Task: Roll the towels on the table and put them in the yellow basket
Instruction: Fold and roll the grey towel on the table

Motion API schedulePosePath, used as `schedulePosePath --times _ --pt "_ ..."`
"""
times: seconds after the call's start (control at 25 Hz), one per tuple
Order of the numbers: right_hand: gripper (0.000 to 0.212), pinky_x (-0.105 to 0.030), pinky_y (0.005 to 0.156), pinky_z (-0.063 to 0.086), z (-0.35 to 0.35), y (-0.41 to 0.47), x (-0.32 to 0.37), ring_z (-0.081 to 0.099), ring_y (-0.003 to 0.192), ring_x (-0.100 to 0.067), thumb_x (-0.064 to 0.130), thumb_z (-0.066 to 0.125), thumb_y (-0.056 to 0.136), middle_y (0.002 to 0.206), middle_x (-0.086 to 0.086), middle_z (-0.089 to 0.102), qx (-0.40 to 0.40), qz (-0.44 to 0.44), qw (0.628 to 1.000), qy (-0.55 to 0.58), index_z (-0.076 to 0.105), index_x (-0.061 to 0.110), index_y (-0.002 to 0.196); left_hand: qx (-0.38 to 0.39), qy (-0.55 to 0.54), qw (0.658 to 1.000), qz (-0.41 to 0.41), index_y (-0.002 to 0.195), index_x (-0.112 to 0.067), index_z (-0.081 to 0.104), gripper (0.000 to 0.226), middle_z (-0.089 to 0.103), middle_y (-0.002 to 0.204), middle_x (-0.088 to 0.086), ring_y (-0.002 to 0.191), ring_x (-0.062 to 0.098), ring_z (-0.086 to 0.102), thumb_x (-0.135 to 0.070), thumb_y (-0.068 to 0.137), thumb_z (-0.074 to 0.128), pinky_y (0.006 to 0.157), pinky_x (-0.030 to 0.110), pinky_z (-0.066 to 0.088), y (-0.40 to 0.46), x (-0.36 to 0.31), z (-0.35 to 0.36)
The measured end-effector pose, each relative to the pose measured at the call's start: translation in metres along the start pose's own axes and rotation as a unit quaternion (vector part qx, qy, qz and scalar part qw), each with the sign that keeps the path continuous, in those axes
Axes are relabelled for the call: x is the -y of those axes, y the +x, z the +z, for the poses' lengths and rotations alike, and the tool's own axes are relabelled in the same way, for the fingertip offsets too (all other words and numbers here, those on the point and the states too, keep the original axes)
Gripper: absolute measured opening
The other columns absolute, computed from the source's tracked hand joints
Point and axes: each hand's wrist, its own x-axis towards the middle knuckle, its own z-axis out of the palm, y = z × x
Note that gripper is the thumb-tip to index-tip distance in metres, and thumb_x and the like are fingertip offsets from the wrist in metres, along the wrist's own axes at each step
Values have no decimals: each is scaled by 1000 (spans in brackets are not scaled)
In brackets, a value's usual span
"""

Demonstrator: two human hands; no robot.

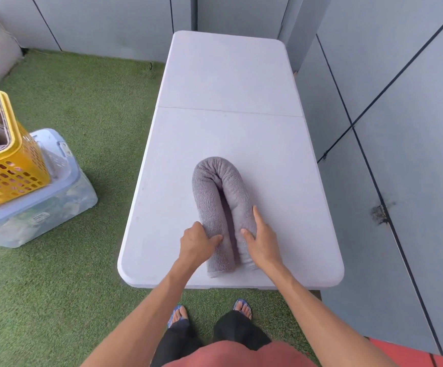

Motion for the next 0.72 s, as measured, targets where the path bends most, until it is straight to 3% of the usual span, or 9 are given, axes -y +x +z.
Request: schedulePosePath --times 0.08,0.2,0.36,0.44,0.52,0.6,0.72 --pt "76 -35 105 35 15 -9 5 46 127 -31 28 59 91 139 -18 48 -8 -15 1000 14 15 18 153 13 -19 1000 2 98 -6 53 45 64 99 14 84 35 66 -43 80 70 78 43 54 0 1 2" --pt "99 -41 111 30 24 -20 8 33 136 -30 45 64 84 151 -13 32 53 4 998 23 -5 27 152 52 -109 993 -6 94 -3 54 32 61 96 15 83 37 68 -31 87 66 72 47 58 4 -2 -3" --pt "138 -52 109 28 15 -22 14 20 141 -30 74 71 56 157 -4 10 145 36 986 -70 -27 34 144 118 -167 979 -25 95 5 59 33 67 101 23 85 38 69 -28 94 55 74 51 58 16 -2 -6" --pt "143 -53 98 34 19 -22 19 30 132 -32 76 71 51 148 -10 21 108 53 978 -168 -25 28 145 127 -170 977 -19 98 6 60 34 68 100 23 86 37 69 -27 94 54 75 49 58 11 -6 -2" --pt "139 -47 88 39 27 -22 22 42 119 -31 74 68 53 137 -11 33 38 55 964 -256 -18 22 148 107 -142 984 -8 96 4 62 34 69 96 19 82 30 69 -29 94 55 72 38 58 5 -1 3" --pt "133 -41 81 42 34 -19 22 48 107 -30 70 67 57 128 -11 40 5 43 957 -288 -12 18 150 36 -108 994 6 91 -6 66 29 71 94 11 76 22 62 -33 93 56 63 27 47 -1 11 2" --pt "121 -39 78 44 40 -9 24 53 101 -30 57 68 63 122 -11 47 -3 -20 950 -310 -5 15 151 -48 -127 991 -7 103 -13 64 22 70 98 5 82 22 62 -31 93 56 68 28 46 -6 34 -3"
